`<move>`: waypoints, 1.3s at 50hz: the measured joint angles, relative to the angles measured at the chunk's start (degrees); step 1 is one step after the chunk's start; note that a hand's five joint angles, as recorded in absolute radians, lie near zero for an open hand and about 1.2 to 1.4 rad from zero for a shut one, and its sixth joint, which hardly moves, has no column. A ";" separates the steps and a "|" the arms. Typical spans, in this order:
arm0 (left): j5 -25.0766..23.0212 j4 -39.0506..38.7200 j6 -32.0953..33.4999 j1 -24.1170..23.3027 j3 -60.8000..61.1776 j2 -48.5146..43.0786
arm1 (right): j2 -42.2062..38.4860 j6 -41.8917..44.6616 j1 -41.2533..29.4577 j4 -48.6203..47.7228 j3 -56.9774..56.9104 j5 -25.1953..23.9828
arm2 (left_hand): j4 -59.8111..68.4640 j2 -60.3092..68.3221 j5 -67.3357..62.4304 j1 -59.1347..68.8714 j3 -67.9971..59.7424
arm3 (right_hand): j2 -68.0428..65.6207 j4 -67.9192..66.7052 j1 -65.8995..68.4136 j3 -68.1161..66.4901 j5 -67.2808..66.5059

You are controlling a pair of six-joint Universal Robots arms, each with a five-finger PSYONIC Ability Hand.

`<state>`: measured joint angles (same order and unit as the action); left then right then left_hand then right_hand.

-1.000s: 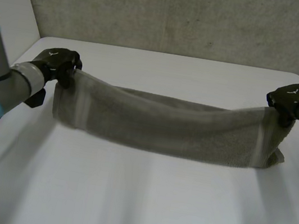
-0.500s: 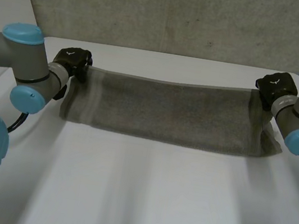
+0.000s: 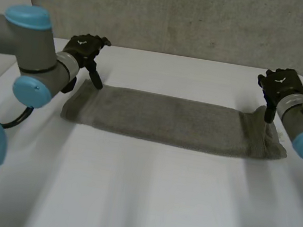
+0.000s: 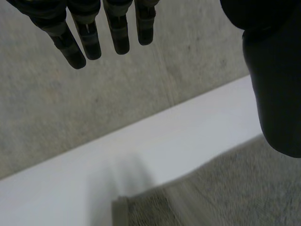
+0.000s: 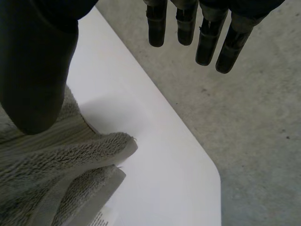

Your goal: Fold the towel.

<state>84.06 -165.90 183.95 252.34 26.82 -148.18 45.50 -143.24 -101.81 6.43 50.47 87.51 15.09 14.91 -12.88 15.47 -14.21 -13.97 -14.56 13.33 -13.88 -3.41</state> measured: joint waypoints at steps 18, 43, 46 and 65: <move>-6.06 -30.69 0.17 2.70 50.65 35.41 | 15.07 0.76 1.13 3.46 23.74 -2.77 | 0.00 0.00 0.00 0.00 0.01 | 0.00 0.00 0.08 0.00 -0.02; -6.54 -34.75 0.15 3.38 70.21 41.82 | 1.86 3.78 4.65 -4.25 22.11 -0.84 | 0.00 0.00 0.00 -0.01 0.02 | -39.75 -40.40 40.71 -41.01 -40.97; -6.54 -34.79 0.13 3.54 69.98 41.82 | 1.58 4.20 5.84 -4.46 21.79 -0.25 | 0.00 0.00 0.00 -0.01 0.02 | -58.12 -58.21 56.36 -58.66 -59.58; -6.60 -34.75 0.10 3.99 70.39 41.87 | 6.39 19.74 16.29 -4.07 17.67 5.30 | 0.00 0.00 0.00 -0.01 0.02 | -59.81 -62.05 60.49 -62.52 -62.98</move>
<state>77.46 -200.65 184.04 256.33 97.21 -106.31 51.89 -123.51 -85.52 2.36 68.14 92.82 15.08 14.91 -12.87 15.46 -14.20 -73.78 -76.61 73.82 -76.39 -66.39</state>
